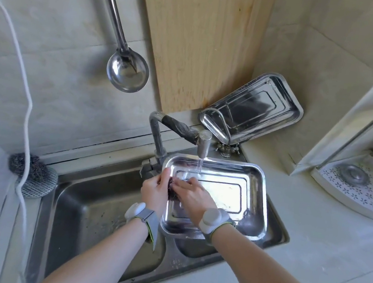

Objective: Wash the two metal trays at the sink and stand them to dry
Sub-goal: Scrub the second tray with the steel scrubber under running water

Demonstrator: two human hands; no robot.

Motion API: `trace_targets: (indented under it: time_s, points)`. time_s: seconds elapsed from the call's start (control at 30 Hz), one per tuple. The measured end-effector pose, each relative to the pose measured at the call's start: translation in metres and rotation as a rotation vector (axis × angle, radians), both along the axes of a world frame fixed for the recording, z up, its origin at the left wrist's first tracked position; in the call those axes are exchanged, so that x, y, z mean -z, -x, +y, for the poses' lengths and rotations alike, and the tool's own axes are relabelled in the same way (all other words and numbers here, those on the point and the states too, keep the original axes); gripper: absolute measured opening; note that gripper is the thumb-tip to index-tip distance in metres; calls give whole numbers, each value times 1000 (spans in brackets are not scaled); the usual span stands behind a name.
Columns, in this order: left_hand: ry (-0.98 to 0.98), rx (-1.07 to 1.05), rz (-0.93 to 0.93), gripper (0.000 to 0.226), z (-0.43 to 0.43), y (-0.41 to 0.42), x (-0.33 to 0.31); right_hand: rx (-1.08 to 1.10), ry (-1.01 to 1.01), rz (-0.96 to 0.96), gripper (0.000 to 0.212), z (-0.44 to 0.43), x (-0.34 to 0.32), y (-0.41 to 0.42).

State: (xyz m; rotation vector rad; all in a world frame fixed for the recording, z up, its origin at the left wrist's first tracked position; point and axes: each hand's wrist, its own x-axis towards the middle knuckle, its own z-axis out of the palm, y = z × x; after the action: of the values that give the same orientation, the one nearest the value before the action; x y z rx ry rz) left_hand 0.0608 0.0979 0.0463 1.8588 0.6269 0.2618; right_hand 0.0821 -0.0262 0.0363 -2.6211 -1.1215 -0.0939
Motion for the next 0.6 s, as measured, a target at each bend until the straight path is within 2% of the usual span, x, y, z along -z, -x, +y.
trace_targets:
  time_s: [0.03,0.17,0.23,0.3,0.37,0.47,0.53,0.6]
  points:
    - [5,-12,-10,62,3,0,-2,66,-10,5,39,-8,-2,-2]
    - [-16,-7,-23,59,15,1,-6,682,16,349,36,-67,17,-24]
    - [-24,25,-34,58,14,5,-8,872,-61,433,34,-81,14,-30]
    - [-22,54,-59,55,5,7,-11,917,-198,479,38,-68,6,-32]
    - [-34,89,-87,48,-9,6,-13,808,-334,509,40,-35,-6,-27]
    - [-61,112,-101,31,-19,1,-13,488,-441,403,35,8,-9,-5]
    - [-37,89,-90,34,-17,-5,-13,296,-399,381,34,1,4,10]
    - [-18,72,-78,40,-18,-11,-12,175,-236,365,39,-26,23,21]
